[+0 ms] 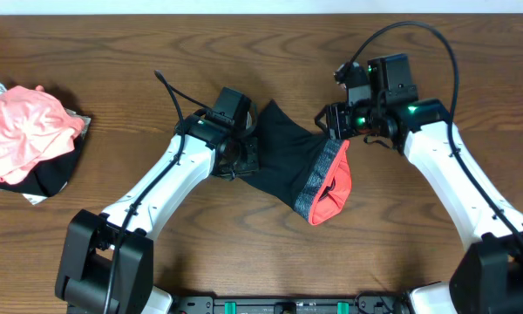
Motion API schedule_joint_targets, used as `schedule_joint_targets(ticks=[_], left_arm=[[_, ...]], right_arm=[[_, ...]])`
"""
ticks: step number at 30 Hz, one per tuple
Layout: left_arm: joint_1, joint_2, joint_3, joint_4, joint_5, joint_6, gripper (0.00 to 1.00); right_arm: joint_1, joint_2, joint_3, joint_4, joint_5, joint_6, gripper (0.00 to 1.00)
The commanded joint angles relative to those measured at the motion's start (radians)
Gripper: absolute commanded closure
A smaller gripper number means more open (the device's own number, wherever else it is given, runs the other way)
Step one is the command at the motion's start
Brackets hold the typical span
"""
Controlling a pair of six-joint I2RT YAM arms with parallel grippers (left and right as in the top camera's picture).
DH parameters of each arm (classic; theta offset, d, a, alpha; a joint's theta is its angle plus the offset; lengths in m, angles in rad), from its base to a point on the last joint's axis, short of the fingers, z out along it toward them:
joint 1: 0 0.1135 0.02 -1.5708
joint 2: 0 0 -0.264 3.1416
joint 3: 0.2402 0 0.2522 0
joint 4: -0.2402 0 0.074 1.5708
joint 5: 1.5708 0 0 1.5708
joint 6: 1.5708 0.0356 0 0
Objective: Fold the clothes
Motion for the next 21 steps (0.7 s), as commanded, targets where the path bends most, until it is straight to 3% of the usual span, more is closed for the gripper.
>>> schedule_joint_targets(ticks=[1, 6, 14, 21], left_arm=[[0.002, -0.009, 0.012, -0.004, -0.009, 0.013, 0.86], [0.002, -0.009, 0.012, -0.006, -0.009, 0.013, 0.86], [0.002, -0.009, 0.012, -0.007, -0.009, 0.013, 0.86], [0.002, -0.009, 0.012, -0.007, -0.009, 0.013, 0.86]], right_arm=[[-0.002, 0.072, -0.024, -0.079, 0.082, -0.015, 0.41], [-0.002, 0.143, -0.027, -0.199, 0.088, 0.043, 0.44], [-0.002, 0.151, -0.027, -0.203, 0.089, 0.055, 0.51], [-0.002, 0.151, -0.037, -0.208, 0.088, 0.092, 0.51]])
